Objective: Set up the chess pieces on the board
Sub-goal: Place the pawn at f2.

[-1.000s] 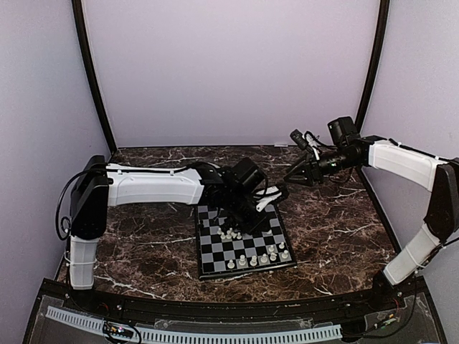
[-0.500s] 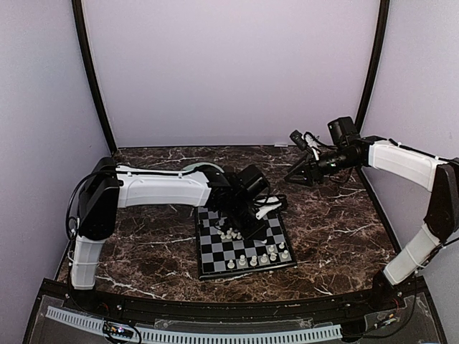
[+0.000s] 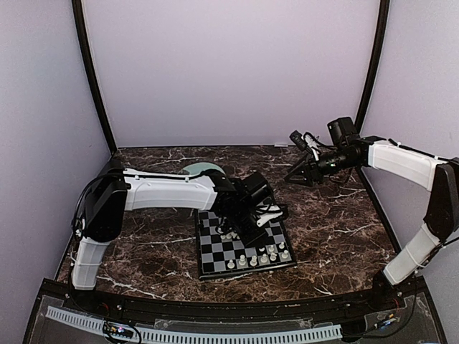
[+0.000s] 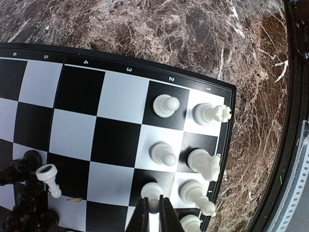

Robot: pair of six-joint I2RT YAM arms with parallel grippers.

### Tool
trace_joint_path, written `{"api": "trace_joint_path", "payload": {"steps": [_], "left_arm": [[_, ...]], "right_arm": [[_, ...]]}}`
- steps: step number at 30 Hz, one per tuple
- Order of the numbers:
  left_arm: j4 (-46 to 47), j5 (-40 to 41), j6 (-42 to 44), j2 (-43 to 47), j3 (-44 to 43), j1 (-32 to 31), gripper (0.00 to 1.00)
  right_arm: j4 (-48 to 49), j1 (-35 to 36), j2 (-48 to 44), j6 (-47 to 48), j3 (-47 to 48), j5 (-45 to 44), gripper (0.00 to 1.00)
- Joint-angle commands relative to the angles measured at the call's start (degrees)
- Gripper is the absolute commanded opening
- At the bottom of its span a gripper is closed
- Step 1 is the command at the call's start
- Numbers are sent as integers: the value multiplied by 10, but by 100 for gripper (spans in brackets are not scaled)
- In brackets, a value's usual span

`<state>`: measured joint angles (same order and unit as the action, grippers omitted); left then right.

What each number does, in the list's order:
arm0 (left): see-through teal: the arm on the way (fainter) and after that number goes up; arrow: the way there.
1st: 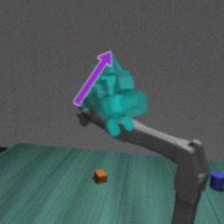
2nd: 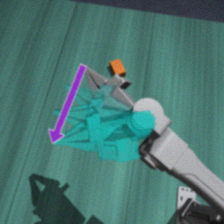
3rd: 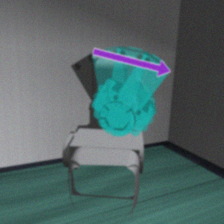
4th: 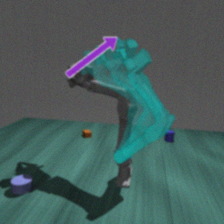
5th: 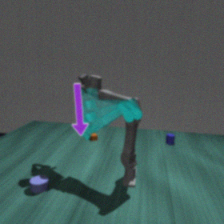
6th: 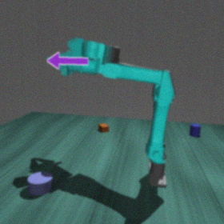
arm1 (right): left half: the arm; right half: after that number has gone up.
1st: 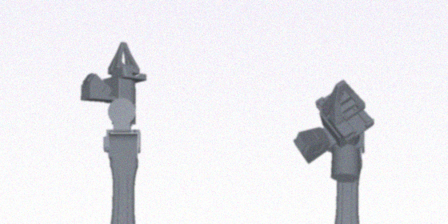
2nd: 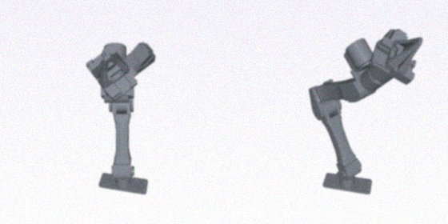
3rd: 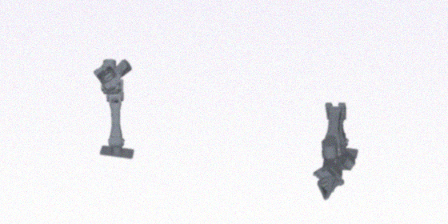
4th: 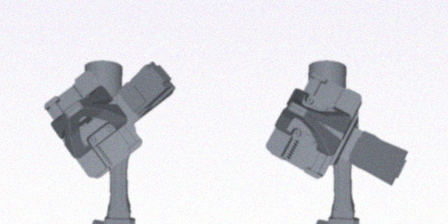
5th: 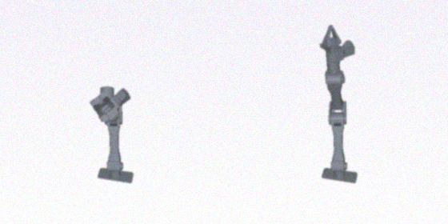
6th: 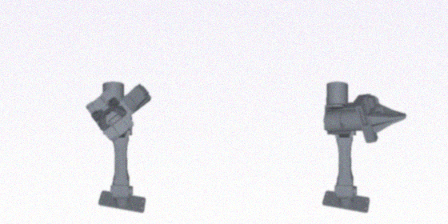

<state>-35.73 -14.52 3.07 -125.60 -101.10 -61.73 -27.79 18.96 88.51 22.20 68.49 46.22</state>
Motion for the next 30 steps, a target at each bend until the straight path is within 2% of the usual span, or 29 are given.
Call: {"api": "trace_joint_path", "payload": {"steps": [1,8,23,30], "left_arm": [[-22,-13,12,-1,-16,-5,3],[-27,-16,13,-6,-18,-7,4],[-36,-10,7,-5,-43,-8,23],[-78,35,44,46,-74,-6,37]], "right_arm": [[15,-2,7,-1,-3,0,53],[13,-2,9,-2,-2,1,53],[12,-2,5,-4,-1,3,53],[-13,-2,9,22,13,-12,54]]}}
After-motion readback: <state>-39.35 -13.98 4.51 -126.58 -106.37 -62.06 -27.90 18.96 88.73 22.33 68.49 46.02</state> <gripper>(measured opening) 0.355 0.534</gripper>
